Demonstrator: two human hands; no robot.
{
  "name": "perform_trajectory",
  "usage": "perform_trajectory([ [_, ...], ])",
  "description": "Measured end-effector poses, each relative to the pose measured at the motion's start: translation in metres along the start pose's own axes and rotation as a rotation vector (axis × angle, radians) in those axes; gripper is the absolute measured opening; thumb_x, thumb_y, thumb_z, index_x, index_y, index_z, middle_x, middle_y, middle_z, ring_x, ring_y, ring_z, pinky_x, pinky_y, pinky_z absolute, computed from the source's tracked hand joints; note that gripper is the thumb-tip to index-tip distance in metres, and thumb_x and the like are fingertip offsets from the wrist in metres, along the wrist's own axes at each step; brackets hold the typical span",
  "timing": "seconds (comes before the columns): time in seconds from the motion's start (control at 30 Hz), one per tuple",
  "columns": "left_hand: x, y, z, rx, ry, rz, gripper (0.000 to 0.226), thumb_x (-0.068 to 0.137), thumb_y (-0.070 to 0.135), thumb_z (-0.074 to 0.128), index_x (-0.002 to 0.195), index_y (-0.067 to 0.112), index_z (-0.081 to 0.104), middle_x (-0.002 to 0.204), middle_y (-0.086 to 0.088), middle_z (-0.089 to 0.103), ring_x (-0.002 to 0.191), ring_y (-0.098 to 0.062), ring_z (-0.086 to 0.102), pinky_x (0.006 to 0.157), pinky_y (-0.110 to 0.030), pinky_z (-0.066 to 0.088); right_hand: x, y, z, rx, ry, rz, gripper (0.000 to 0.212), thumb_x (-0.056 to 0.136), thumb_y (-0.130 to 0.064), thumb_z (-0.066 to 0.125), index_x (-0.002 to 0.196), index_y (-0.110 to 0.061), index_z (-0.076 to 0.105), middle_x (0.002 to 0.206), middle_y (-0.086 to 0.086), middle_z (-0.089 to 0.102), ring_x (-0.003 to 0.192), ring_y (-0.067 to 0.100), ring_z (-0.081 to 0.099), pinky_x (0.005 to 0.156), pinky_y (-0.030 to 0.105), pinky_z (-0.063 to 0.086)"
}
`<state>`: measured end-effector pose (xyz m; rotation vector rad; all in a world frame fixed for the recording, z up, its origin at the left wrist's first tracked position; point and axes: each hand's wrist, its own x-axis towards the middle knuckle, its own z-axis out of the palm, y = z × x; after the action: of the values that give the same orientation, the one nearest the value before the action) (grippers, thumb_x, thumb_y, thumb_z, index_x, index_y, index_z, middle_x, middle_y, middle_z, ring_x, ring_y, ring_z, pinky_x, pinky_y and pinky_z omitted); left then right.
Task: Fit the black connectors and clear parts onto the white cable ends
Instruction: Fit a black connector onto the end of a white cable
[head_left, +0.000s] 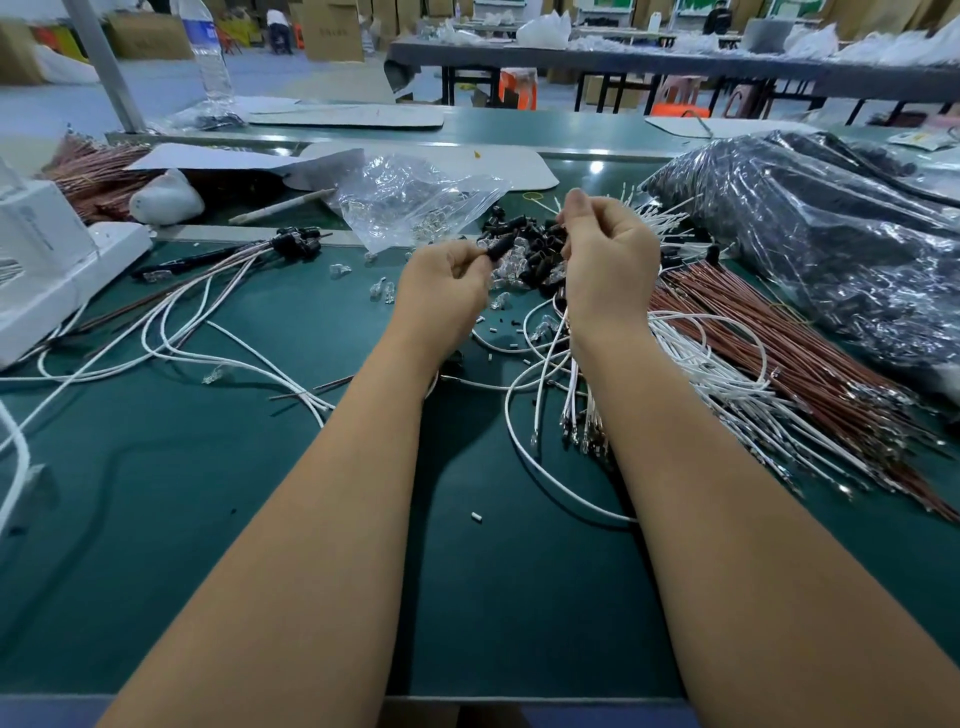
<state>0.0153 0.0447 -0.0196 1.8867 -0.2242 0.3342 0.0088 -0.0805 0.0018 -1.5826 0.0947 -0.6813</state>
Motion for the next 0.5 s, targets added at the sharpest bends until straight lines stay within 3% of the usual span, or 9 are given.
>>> perform_trajectory([
  [0.1,0.0016,0.002,0.0003,-0.224,0.016,-0.021,0.024,0.098,0.003,0.044,0.096,0.018,0.064,0.067,0.004,0.06,0.05,-0.002,0.042,0.049,-0.013,0.034,-0.0031,0.0009,0.003,-0.085,-0.062,-0.027,0.021,0.094,-0.022,0.059,0.075,-0.017,0.066,0.055,-0.016,0.052,0.049,-0.001,0.044,0.056,0.019,0.038],
  [0.2,0.0029,0.0051,0.0029,-0.361,0.017,0.011,0.027,0.1,0.001,0.041,0.09,0.018,0.06,0.079,0.0,0.064,0.062,0.004,0.054,0.061,-0.007,0.04,-0.0072,0.0023,0.0074,-0.167,-0.126,-0.063,0.012,0.091,-0.012,0.059,0.085,-0.019,0.067,0.067,-0.014,0.059,0.052,-0.006,0.052,0.053,0.011,0.04],
  [0.33,0.0027,0.0077,0.0036,-0.524,0.03,0.019,0.031,0.099,-0.002,0.042,0.082,0.02,0.056,0.084,0.0,0.066,0.076,-0.006,0.055,0.069,-0.011,0.044,-0.0067,0.0031,0.0038,-0.092,-0.147,0.026,0.018,0.088,-0.006,0.055,0.084,-0.017,0.069,0.063,-0.007,0.058,0.047,-0.002,0.047,0.05,0.018,0.043],
  [0.5,0.0037,0.006,0.0038,-0.584,0.018,0.024,0.031,0.098,-0.002,0.043,0.082,0.02,0.057,0.082,0.003,0.068,0.079,-0.011,0.057,0.074,-0.016,0.044,-0.006,0.0005,0.0022,0.092,-0.151,0.1,0.022,0.087,-0.002,0.054,0.081,-0.016,0.07,0.069,0.002,0.058,0.063,0.014,0.048,0.052,0.019,0.042],
])
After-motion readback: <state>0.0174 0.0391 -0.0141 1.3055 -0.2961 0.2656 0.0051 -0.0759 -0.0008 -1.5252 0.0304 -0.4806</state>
